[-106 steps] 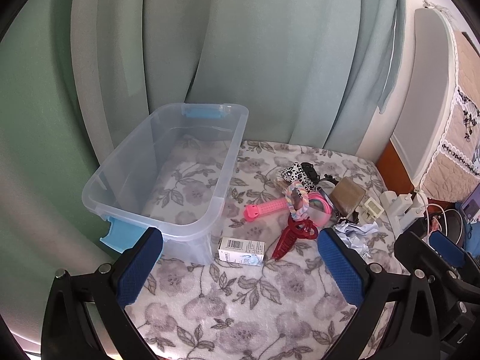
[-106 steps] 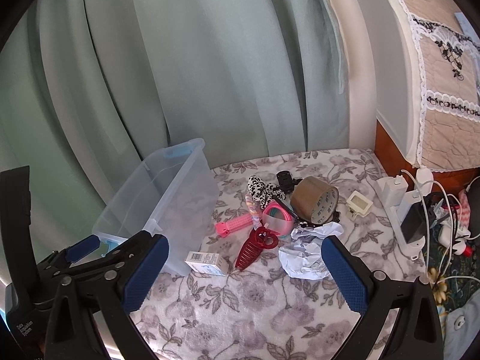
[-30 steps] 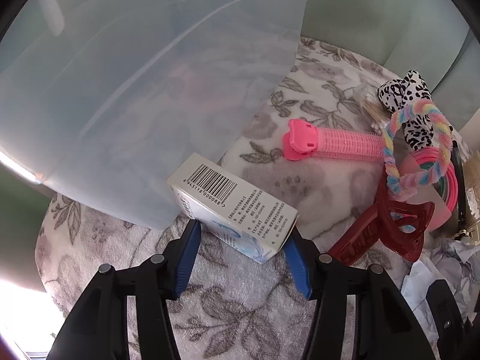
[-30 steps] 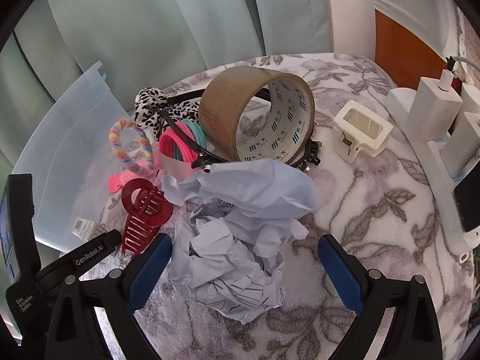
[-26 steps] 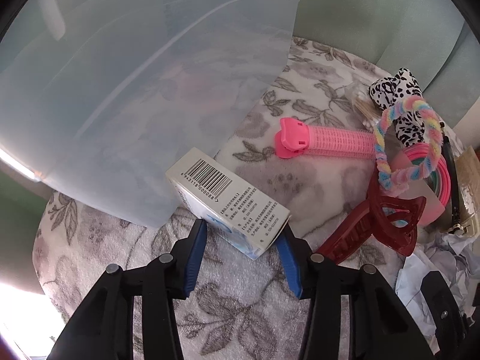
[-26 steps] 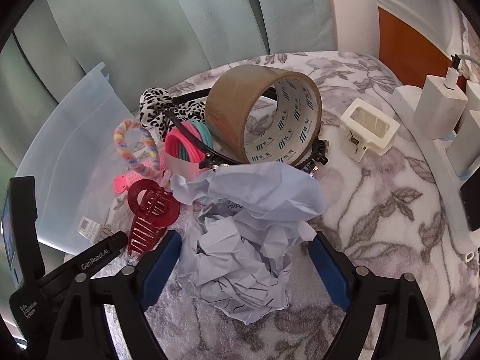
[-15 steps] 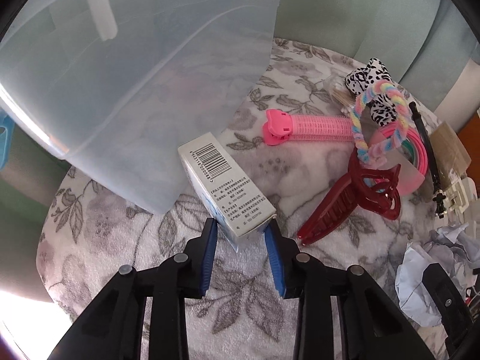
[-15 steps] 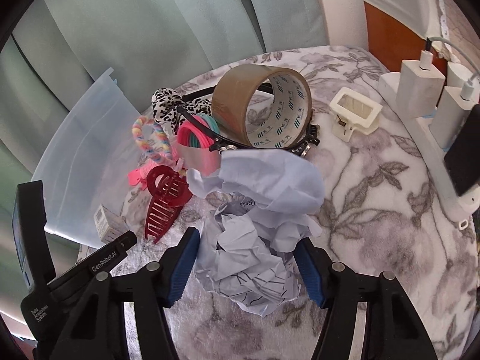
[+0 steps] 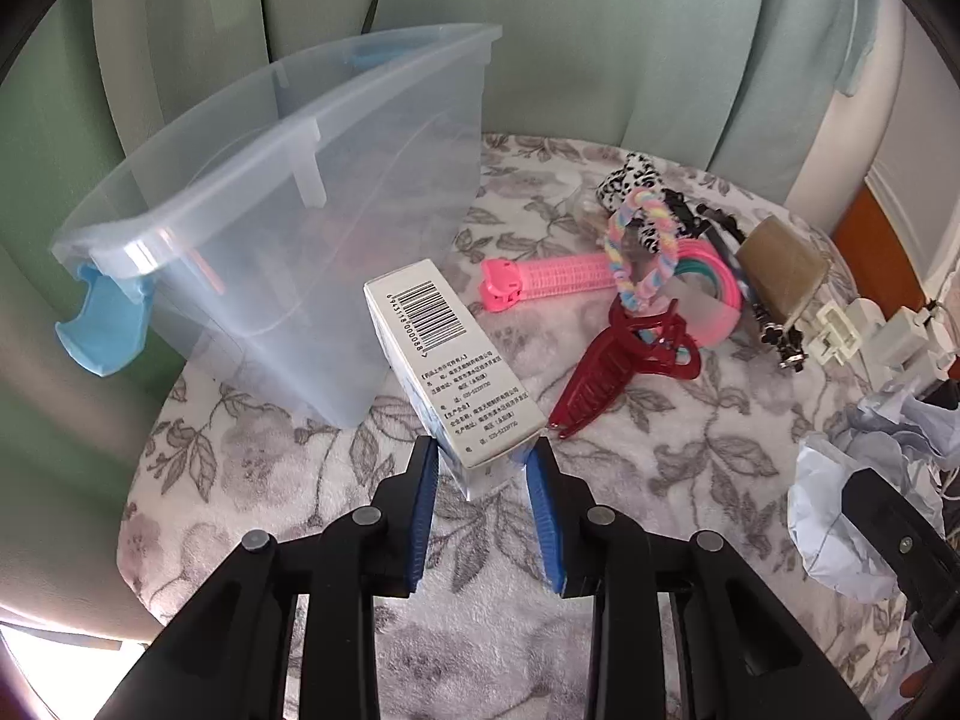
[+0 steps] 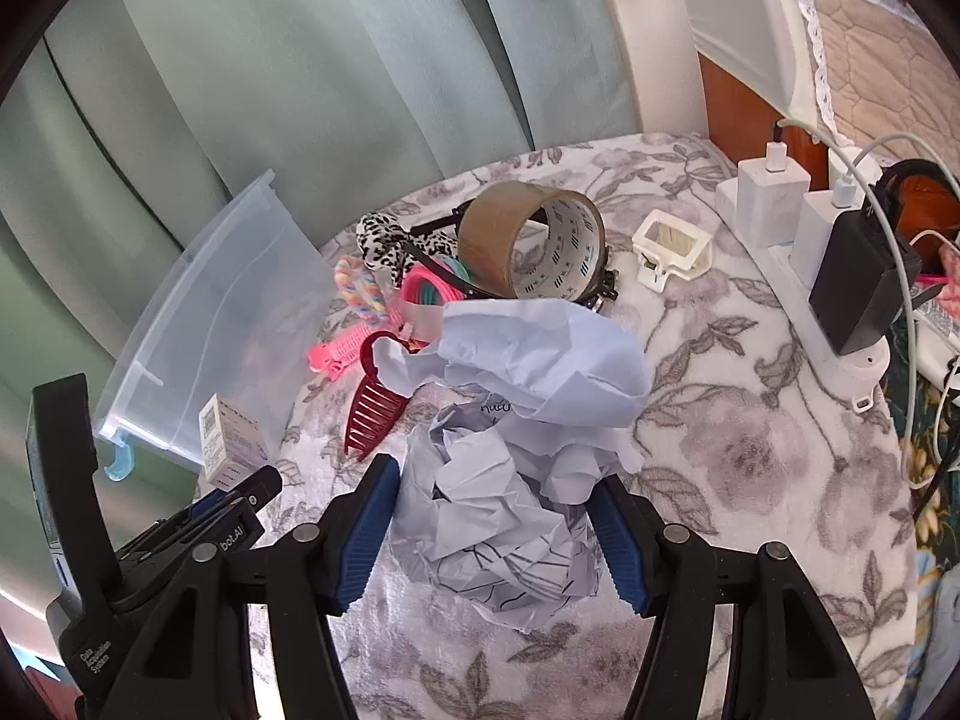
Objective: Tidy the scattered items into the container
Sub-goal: 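Carry the medicine box and paper into the clear box and release both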
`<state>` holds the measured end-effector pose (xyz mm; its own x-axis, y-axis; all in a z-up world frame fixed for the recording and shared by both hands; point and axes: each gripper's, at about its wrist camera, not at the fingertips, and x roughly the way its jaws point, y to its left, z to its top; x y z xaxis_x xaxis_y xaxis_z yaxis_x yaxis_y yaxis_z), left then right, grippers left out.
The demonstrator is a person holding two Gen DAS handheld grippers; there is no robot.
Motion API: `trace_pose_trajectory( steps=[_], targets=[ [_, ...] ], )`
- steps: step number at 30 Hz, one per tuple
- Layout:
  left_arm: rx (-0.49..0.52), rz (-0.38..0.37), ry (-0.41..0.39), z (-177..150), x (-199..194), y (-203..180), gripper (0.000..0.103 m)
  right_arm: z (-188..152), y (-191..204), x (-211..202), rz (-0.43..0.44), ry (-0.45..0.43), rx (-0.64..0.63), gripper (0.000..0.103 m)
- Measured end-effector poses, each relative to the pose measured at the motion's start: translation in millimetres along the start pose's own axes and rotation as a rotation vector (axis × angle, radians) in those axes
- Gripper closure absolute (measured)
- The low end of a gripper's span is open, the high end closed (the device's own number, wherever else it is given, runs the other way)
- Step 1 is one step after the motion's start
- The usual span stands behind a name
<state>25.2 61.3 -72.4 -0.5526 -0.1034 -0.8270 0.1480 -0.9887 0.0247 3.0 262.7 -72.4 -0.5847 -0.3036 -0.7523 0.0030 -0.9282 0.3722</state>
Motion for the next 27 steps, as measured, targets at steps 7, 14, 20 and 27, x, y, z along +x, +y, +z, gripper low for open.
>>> trace_pose_trajectory(
  steps=[7, 14, 20, 27],
  targets=[
    [0.099, -0.051, -0.108, 15.1, -31.1, -15.8, 0.072, 4.1, 15.2, -33.7, 0.009, -0.089, -0.003, 0.036],
    [0.144, -0.094, -0.187, 31.9, -54.3, -23.2, 0.072, 11.0, 25.6, -58.7, 0.007, -0.154, -0.023, 0.036],
    [0.108, -0.134, -0.269, 49.4, -84.0, -13.9, 0.072, 20.9, 35.7, -88.0, 0.022, -0.224, -0.034, 0.036],
    [0.068, -0.174, -0.352, 68.5, -112.0, 11.5, 0.072, 37.2, 67.7, -115.2, 0.058, -0.311, -0.074, 0.036]
  ],
)
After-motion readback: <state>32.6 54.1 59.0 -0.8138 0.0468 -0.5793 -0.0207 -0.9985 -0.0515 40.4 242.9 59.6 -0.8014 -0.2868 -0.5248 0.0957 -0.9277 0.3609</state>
